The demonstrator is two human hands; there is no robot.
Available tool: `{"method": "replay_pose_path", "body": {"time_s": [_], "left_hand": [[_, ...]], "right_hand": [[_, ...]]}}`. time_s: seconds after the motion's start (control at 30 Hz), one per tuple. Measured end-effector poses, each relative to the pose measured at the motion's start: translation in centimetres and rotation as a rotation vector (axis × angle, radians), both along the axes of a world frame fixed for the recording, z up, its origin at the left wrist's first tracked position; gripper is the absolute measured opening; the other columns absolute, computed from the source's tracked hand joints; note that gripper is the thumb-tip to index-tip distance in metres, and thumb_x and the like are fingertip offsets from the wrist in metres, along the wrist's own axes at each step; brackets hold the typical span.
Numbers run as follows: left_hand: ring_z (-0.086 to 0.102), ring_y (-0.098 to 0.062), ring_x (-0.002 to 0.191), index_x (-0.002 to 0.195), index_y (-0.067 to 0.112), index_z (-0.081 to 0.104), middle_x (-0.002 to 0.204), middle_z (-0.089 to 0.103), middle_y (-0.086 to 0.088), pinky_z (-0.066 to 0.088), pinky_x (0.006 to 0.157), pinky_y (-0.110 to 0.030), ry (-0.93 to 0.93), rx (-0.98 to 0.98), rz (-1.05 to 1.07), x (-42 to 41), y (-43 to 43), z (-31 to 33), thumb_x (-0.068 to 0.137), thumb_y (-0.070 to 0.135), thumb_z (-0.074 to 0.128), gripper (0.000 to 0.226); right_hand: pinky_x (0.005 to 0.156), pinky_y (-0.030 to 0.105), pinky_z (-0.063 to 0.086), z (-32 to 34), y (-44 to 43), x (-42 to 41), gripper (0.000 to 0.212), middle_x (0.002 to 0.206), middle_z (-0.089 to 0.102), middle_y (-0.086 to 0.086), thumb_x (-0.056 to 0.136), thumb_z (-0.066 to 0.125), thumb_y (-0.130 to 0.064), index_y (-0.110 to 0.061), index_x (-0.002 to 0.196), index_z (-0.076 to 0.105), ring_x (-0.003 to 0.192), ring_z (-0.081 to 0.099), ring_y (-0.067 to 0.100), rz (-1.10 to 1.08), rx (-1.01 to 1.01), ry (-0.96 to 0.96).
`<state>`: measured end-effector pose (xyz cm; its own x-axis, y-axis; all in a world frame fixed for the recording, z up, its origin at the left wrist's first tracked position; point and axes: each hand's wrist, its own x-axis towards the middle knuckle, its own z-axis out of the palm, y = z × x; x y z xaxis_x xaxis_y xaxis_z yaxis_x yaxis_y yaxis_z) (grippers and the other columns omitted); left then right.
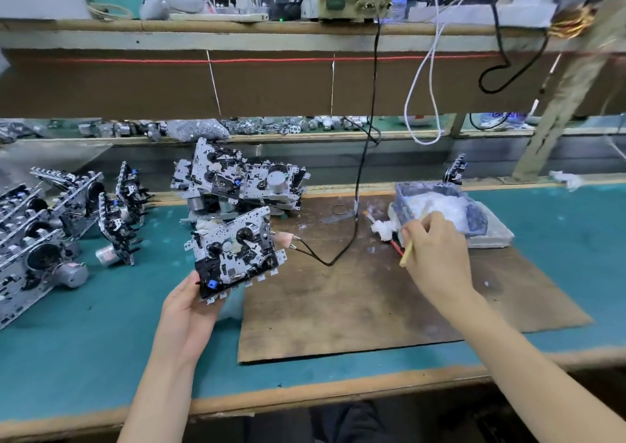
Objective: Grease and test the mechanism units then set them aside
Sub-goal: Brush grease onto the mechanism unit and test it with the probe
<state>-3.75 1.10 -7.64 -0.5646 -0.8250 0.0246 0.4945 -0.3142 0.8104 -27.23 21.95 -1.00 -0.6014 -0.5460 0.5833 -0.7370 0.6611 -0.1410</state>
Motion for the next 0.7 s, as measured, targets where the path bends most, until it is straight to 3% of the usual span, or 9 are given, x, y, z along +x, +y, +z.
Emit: {"method": "replay_pose_path", "body": {"time_s": [0.13, 0.23, 0.3, 0.37, 0.5, 0.57, 0.63, 0.7], "left_hand": [[0.069, -0.004, 0.075, 0.071, 0.02, 0.079, 0.083, 0.074, 0.006, 0.054, 0.068, -0.018, -0.002, -0.043, -0.011, -0.1, 0.2, 0.2, 0.091, 0.01, 0.038, 0.046], [0.068, -0.004, 0.073, 0.069, 0.02, 0.079, 0.08, 0.074, 0.007, 0.053, 0.066, -0.018, 0.006, -0.053, -0.007, -0.2, 0.3, 0.3, 0.082, 0.017, 0.045, 0.036], [0.069, -0.004, 0.072, 0.069, 0.02, 0.078, 0.079, 0.074, 0.006, 0.054, 0.065, -0.017, 0.008, -0.036, 0.001, -0.1, 0.2, 0.0, 0.092, 0.013, 0.039, 0.046], [0.068, -0.004, 0.072, 0.069, 0.02, 0.079, 0.079, 0.074, 0.006, 0.054, 0.065, -0.017, 0.004, -0.023, -0.002, -0.1, 0.2, 0.0, 0.096, 0.011, 0.034, 0.053], [0.068, -0.005, 0.071, 0.072, 0.019, 0.079, 0.081, 0.074, 0.005, 0.053, 0.062, -0.017, -0.016, -0.019, -0.008, 0.0, 0.3, 0.3, 0.098, 0.011, 0.033, 0.053], [0.068, -0.006, 0.07, 0.071, 0.019, 0.079, 0.08, 0.074, 0.004, 0.053, 0.062, -0.018, -0.012, -0.004, 0.001, -0.1, 0.5, 0.4, 0.098, 0.01, 0.032, 0.054], [0.068, -0.007, 0.068, 0.07, 0.018, 0.079, 0.079, 0.074, 0.003, 0.053, 0.061, -0.018, -0.01, 0.014, 0.013, 0.0, 0.6, 0.6, 0.099, 0.01, 0.032, 0.056], [0.068, -0.007, 0.069, 0.072, 0.018, 0.079, 0.08, 0.074, 0.002, 0.053, 0.061, -0.019, -0.013, 0.025, 0.017, 0.1, 0.6, 0.6, 0.099, 0.009, 0.031, 0.056]], "right_hand": [[0.077, 0.035, 0.033, -1.4, 0.3, 0.7, 0.02, 0.116, 0.046, 0.012, 0.092, 0.048, -0.017, -0.012, 0.108, 0.059, 0.106, 0.044, 0.03, -0.068, 0.385, -0.07], [0.085, 0.033, 0.034, -1.2, 0.1, 0.9, 0.03, 0.123, 0.04, 0.008, 0.088, 0.048, -0.012, -0.02, 0.115, 0.057, 0.113, 0.039, 0.028, -0.101, 0.535, -0.126], [0.087, 0.034, 0.034, -0.7, -0.1, 1.2, 0.032, 0.121, 0.041, 0.007, 0.087, 0.05, -0.011, -0.022, 0.116, 0.057, 0.113, 0.039, 0.027, -0.112, 0.579, -0.145], [0.086, 0.034, 0.033, -0.2, -0.4, 1.3, 0.032, 0.116, 0.044, 0.008, 0.085, 0.052, -0.009, -0.019, 0.114, 0.06, 0.111, 0.041, 0.028, -0.072, 0.479, -0.133], [0.081, 0.025, 0.033, 1.8, -2.1, 2.6, 0.023, 0.098, 0.054, 0.01, 0.089, 0.053, -0.005, -0.002, 0.108, 0.066, 0.097, 0.05, 0.026, 0.379, -0.084, -0.302], [0.081, 0.017, 0.032, 2.7, -4.1, 3.5, 0.028, 0.107, 0.058, 0.009, 0.094, 0.05, -0.016, -0.001, 0.115, 0.061, 0.099, 0.05, 0.018, 0.531, -0.036, -0.434], [0.082, 0.023, 0.037, 2.9, -6.4, 4.2, 0.035, 0.11, 0.061, 0.013, 0.096, 0.046, -0.026, 0.001, 0.113, 0.06, 0.1, 0.054, 0.021, 0.566, 0.119, -0.531], [0.072, 0.029, 0.042, 3.1, -8.3, 4.7, 0.04, 0.098, 0.066, 0.015, 0.097, 0.042, -0.033, 0.001, 0.098, 0.063, 0.084, 0.058, 0.022, 0.574, 0.206, -0.665]]}}
